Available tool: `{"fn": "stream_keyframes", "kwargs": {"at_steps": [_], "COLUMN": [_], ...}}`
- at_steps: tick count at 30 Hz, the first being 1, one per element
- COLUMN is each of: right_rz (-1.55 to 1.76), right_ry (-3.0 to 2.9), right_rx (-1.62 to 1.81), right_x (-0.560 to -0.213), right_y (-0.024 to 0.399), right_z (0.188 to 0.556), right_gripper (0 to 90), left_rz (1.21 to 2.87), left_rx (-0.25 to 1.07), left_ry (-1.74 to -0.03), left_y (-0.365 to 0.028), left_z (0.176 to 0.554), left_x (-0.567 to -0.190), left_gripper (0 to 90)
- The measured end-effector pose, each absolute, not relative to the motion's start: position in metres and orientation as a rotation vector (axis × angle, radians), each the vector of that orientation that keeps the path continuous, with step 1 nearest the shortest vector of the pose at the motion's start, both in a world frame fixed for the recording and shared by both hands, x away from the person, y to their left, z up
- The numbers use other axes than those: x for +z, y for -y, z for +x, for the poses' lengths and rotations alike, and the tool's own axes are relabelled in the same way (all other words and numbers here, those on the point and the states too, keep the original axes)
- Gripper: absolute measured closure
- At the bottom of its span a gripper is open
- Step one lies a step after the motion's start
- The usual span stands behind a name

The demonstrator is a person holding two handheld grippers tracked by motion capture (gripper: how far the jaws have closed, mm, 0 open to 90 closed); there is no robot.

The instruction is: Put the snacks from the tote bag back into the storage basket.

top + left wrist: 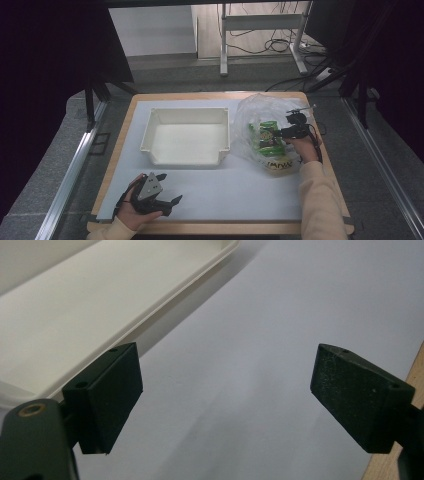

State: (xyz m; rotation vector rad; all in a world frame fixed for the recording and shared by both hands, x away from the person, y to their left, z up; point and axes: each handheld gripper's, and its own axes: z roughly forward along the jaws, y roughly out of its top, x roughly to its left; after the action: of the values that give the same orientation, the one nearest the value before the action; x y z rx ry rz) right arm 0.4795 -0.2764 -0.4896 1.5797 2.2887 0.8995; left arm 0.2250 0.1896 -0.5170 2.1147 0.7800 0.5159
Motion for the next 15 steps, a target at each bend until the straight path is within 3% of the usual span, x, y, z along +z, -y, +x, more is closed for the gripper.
{"fn": "stream_keyframes", "kwargs": {"at_steps": [6, 7, 11, 15], "right_rz": [1.618, 1.65, 1.672, 1.748], "right_ry": [-2.32, -2.321, -2.338, -2.318], "right_rx": [0.881, 0.889, 0.874, 0.863], "right_x": [-0.4945, -0.4944, -0.4937, -0.4942], "right_y": [0.2786, 0.2789, 0.2769, 0.274], "right_z": [0.4831, 0.4845, 0.486, 0.4874], "right_gripper": [58.4, 63.6, 68.8, 79.6], "left_rz": [2.11, 2.108, 2.098, 2.113], "left_rx": [0.52, 0.521, 0.526, 0.529], "left_ry": [-0.785, -0.787, -0.795, -0.786], "left_y": [-0.1912, -0.1917, -0.1924, -0.1916], "left_z": [0.2247, 0.2247, 0.2249, 0.2244], "left_x": [-0.5161, -0.5161, -0.5158, -0.5159], "left_gripper": [13.2, 13.2, 13.2, 13.1]}}
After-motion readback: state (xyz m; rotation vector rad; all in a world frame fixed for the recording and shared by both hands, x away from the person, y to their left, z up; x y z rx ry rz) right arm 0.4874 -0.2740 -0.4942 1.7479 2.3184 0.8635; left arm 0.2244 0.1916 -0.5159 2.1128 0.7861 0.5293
